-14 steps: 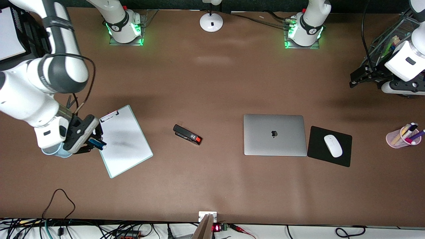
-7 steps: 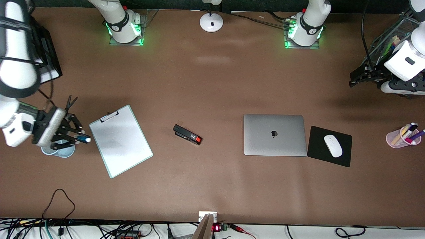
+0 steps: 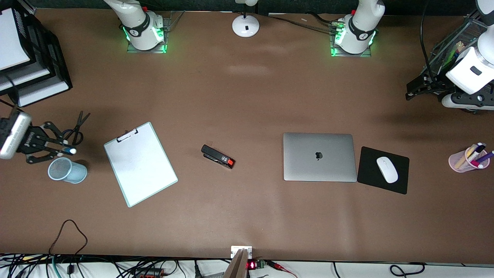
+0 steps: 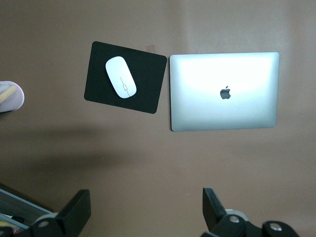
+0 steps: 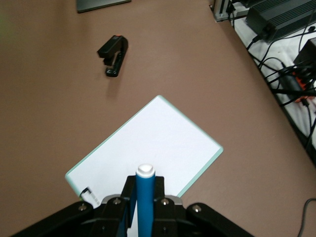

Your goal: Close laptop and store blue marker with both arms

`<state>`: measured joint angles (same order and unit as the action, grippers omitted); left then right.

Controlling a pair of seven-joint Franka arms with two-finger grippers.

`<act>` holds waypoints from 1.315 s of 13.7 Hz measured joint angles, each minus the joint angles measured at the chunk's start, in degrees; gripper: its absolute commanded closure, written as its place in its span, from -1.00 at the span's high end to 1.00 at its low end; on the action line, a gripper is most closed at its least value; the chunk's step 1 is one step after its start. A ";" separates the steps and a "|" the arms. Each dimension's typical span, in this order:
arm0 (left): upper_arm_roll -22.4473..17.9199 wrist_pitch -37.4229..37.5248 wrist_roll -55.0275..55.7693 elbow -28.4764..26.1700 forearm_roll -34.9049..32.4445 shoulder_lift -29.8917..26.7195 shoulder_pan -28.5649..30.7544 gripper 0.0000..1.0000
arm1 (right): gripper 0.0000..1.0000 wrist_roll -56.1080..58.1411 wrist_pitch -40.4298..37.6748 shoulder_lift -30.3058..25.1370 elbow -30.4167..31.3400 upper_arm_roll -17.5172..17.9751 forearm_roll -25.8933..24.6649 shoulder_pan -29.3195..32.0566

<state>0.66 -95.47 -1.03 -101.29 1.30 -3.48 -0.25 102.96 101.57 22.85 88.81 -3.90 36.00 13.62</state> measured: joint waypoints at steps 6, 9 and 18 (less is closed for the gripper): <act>0.00 0.20 -0.15 0.02 0.00 0.00 0.00 1.00 | -0.95 10.15 -6.90 8.56 -6.25 -0.07 10.57 8.58; 0.00 0.22 -0.15 0.04 0.00 0.00 0.00 1.00 | -0.94 10.50 -7.72 11.93 -11.88 0.10 10.79 8.88; 0.01 0.25 -0.16 0.06 0.00 0.00 -0.01 1.00 | -0.95 15.50 -7.62 17.47 -13.54 0.11 10.79 10.80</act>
<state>0.67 -95.23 -1.19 -101.23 1.30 -3.48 -0.26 118.46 93.96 40.32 75.27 -3.79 46.79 24.42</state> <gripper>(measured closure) 0.000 0.819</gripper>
